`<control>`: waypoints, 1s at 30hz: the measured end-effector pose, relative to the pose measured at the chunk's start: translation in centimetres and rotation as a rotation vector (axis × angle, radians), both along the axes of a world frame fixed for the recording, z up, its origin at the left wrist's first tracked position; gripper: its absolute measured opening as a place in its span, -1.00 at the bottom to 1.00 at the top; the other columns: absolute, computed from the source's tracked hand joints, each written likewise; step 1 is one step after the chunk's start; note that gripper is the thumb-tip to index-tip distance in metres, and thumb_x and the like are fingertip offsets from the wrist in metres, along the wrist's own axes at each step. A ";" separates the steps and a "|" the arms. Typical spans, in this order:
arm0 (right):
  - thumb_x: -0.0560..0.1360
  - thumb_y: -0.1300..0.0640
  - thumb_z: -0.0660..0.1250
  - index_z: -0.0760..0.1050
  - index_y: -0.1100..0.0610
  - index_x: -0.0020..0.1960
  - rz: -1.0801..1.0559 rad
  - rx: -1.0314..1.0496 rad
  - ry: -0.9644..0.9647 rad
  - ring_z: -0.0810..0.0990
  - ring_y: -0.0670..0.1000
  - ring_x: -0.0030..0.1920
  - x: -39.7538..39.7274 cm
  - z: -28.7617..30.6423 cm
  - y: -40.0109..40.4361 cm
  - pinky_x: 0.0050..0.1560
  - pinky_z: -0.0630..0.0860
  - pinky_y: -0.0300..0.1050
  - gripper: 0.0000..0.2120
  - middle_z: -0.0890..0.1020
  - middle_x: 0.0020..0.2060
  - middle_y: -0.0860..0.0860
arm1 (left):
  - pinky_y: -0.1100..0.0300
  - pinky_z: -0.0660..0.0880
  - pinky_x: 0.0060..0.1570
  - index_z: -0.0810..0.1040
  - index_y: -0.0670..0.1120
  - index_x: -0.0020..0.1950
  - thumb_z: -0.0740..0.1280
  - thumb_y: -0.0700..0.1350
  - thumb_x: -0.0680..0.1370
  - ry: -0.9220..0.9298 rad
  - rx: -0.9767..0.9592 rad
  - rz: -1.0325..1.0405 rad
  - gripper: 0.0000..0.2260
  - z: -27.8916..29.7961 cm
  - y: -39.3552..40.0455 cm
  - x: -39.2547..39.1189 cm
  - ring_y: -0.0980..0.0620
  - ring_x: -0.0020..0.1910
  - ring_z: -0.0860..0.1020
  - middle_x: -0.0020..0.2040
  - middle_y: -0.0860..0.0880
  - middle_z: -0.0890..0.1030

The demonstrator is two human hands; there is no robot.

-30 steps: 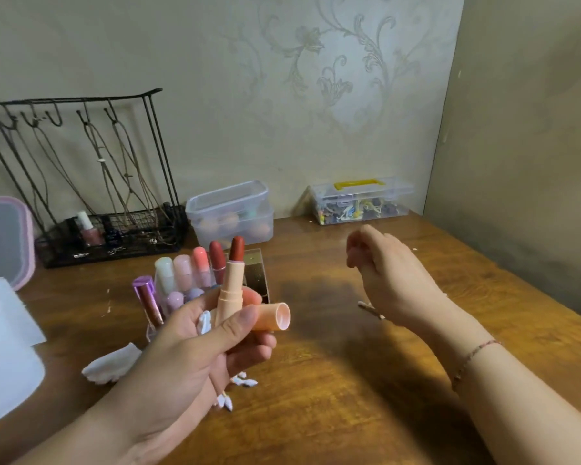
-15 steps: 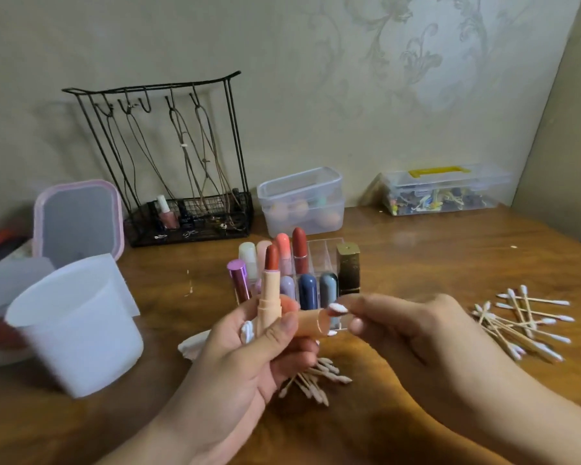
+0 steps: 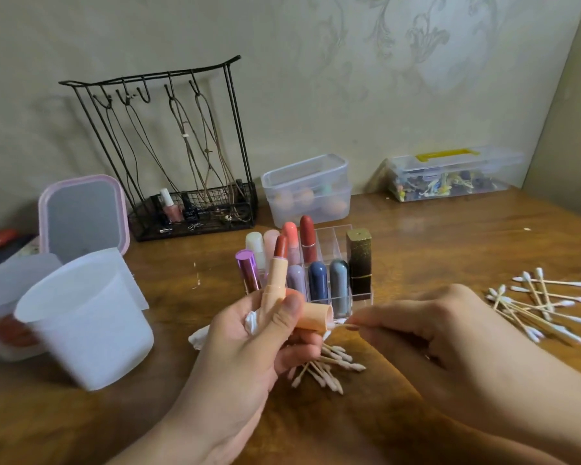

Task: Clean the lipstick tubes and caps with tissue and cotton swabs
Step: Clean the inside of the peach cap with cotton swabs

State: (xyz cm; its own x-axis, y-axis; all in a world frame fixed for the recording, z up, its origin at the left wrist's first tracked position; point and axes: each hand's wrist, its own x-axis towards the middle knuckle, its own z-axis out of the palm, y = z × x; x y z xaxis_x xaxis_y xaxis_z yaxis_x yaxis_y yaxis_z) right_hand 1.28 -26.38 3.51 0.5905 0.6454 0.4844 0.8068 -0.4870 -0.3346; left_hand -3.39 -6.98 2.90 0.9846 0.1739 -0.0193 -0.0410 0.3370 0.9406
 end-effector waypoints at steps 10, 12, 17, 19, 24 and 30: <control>0.57 0.00 0.18 0.60 0.04 -0.18 -0.080 -0.004 -0.189 0.40 -0.03 -0.57 -0.5 -0.2 0.2 -0.59 0.39 -0.11 -0.72 0.48 -0.52 -0.09 | 0.24 0.42 -0.48 0.60 -0.19 0.00 0.35 0.11 0.39 -0.017 0.278 -0.009 -0.60 -0.7 0.1 0.0 0.03 -0.46 0.47 -0.39 -0.13 0.53; 0.57 0.03 0.19 0.60 0.05 -0.14 -0.066 0.026 -0.210 0.42 -0.01 -0.56 -0.7 -0.3 0.3 -0.59 0.39 -0.10 -0.75 0.53 -0.48 -0.07 | 0.24 0.40 -0.49 0.61 -0.17 -0.05 0.34 0.13 0.41 -0.003 0.300 -0.028 -0.64 -0.7 0.2 0.0 0.02 -0.47 0.45 -0.41 -0.12 0.50; 0.59 0.07 0.26 0.60 0.10 -0.09 0.018 0.036 -0.211 0.41 0.08 -0.49 -1.0 -0.6 0.5 -0.53 0.37 -0.01 -0.82 0.54 -0.40 -0.03 | 0.24 0.40 -0.50 0.63 -0.14 -0.15 0.34 0.15 0.39 -0.026 0.352 -0.012 -0.65 -0.8 0.2 0.0 0.02 -0.47 0.46 -0.42 -0.12 0.51; 0.58 0.06 0.28 0.58 0.09 -0.10 0.056 -0.016 -0.195 0.39 0.08 -0.48 -1.0 -0.6 0.5 -0.51 0.34 -0.04 -0.84 0.50 -0.41 -0.04 | 0.25 0.40 -0.51 0.60 -0.17 -0.11 0.35 0.13 0.40 -0.020 0.333 0.002 -0.65 -0.8 0.3 0.0 0.03 -0.48 0.46 -0.42 -0.11 0.51; 0.49 0.06 0.34 0.51 0.03 -0.24 -0.023 -0.135 -0.190 0.28 0.03 -0.55 -0.9 -0.5 0.4 -0.54 0.17 -0.17 -0.86 0.40 -0.50 -0.09 | 0.31 0.34 -0.58 0.56 -0.21 0.00 0.32 0.03 0.45 0.064 0.190 -0.081 -0.69 -0.5 0.4 -0.3 0.09 -0.51 0.41 -0.39 -0.11 0.46; 0.35 0.15 0.44 0.52 0.07 -0.19 -0.099 -0.076 -0.270 0.34 0.17 -0.58 -1.3 -0.9 0.9 -0.58 0.23 -0.15 -0.90 0.47 -0.50 -0.03 | 0.28 0.28 -0.59 0.56 -0.21 -0.07 0.34 0.17 0.37 0.041 0.374 -0.076 -0.56 -0.7 0.2 -0.2 0.07 -0.53 0.37 -0.43 -0.10 0.44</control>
